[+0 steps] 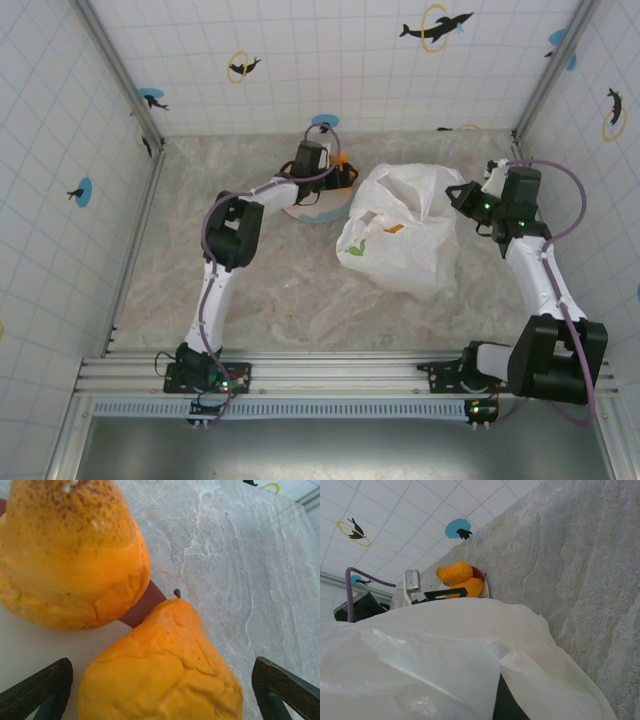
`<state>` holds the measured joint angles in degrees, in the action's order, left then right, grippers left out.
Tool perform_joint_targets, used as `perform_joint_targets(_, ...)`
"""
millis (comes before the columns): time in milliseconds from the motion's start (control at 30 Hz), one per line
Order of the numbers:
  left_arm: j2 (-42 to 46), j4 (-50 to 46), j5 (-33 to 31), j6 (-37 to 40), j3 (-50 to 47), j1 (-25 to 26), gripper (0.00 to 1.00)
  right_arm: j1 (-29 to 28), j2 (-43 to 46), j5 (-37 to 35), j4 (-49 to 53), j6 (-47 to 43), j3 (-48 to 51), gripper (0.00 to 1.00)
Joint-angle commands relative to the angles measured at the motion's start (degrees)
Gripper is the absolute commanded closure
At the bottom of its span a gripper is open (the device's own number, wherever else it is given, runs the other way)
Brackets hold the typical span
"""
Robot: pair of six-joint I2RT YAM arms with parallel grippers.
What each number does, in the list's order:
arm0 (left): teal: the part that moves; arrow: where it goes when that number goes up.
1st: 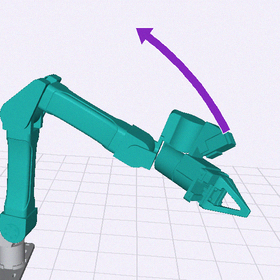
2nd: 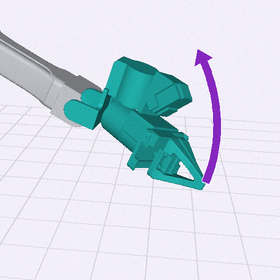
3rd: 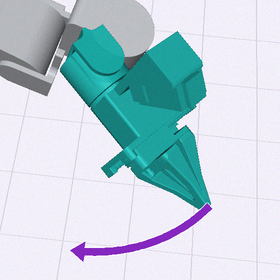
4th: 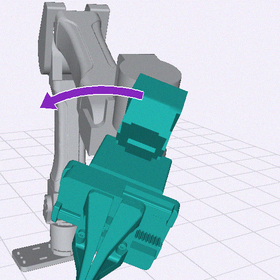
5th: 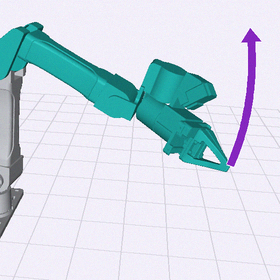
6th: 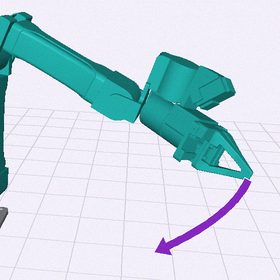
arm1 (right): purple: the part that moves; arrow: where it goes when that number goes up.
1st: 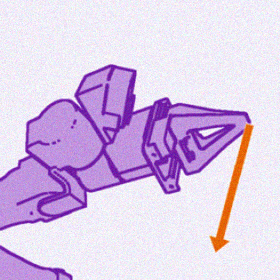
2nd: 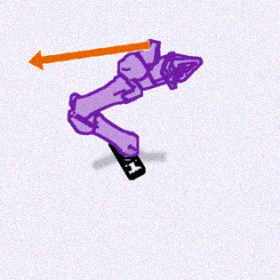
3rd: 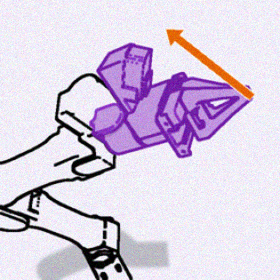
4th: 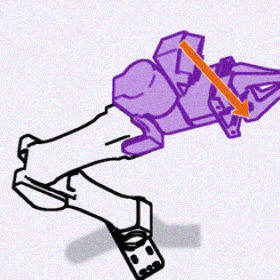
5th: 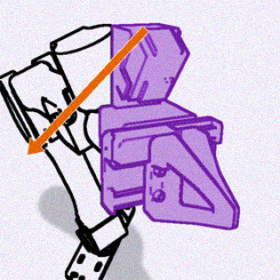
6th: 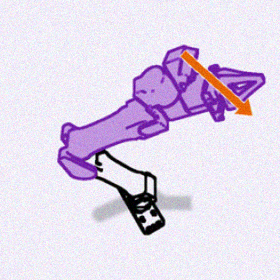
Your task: Place the fruits into the plastic bag
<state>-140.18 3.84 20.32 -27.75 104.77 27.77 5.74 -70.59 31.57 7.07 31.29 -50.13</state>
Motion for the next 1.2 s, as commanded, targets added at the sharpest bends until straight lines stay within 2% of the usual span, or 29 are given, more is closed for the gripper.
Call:
perform_joint_targets(0, -2.8, -1.9, 1.5, -1.5, 2.1, 0.1, 0.13, 0.4, 0.9, 0.9, -1.9, 0.2, 0.4, 1.0)
perform_joint_targets(300, -1.9, -1.7, 2.3, -2.2, 3.0, 0.0, 0.35, 0.4, 0.1, 1.3, -1.8, 0.3, -0.1, 1.0)
perform_joint_targets(500, 4.8, -2.0, 4.4, -1.8, -1.7, 0.0, 0.49, 0.5, -0.3, 1.4, -2.1, 0.4, 0.0, 1.0)
perform_joint_targets(600, 13.9, 0.0, 4.3, -1.4, -10.3, 0.0, 0.54, 0.3, -0.2, 1.2, -2.2, 0.4, 0.2, 1.0)
perform_joint_targets(733, 27.7, 6.9, 3.0, -2.5, -26.9, 0.0, 0.55, 0.1, -0.2, 1.0, -2.6, 0.6, 0.5, 1.0)
perform_joint_targets(833, 38.7, 7.5, 2.6, -2.2, -37.3, 0.1, 0.55, -0.2, -0.3, 0.9, -2.5, 0.7, 0.4, 1.0)
perform_joint_targets(967, 52.1, 4.9, 2.4, -0.8, -46.4, 1.3, 0.56, -0.7, -0.5, 0.6, -3.1, 1.2, 0.2, 1.0)
perform_joint_targets(1167, 65.8, 1.0, 2.6, 1.2, -54.2, 8.2, 0.56, -1.9, -1.2, -0.1, -3.9, 1.8, -0.4, 1.0)
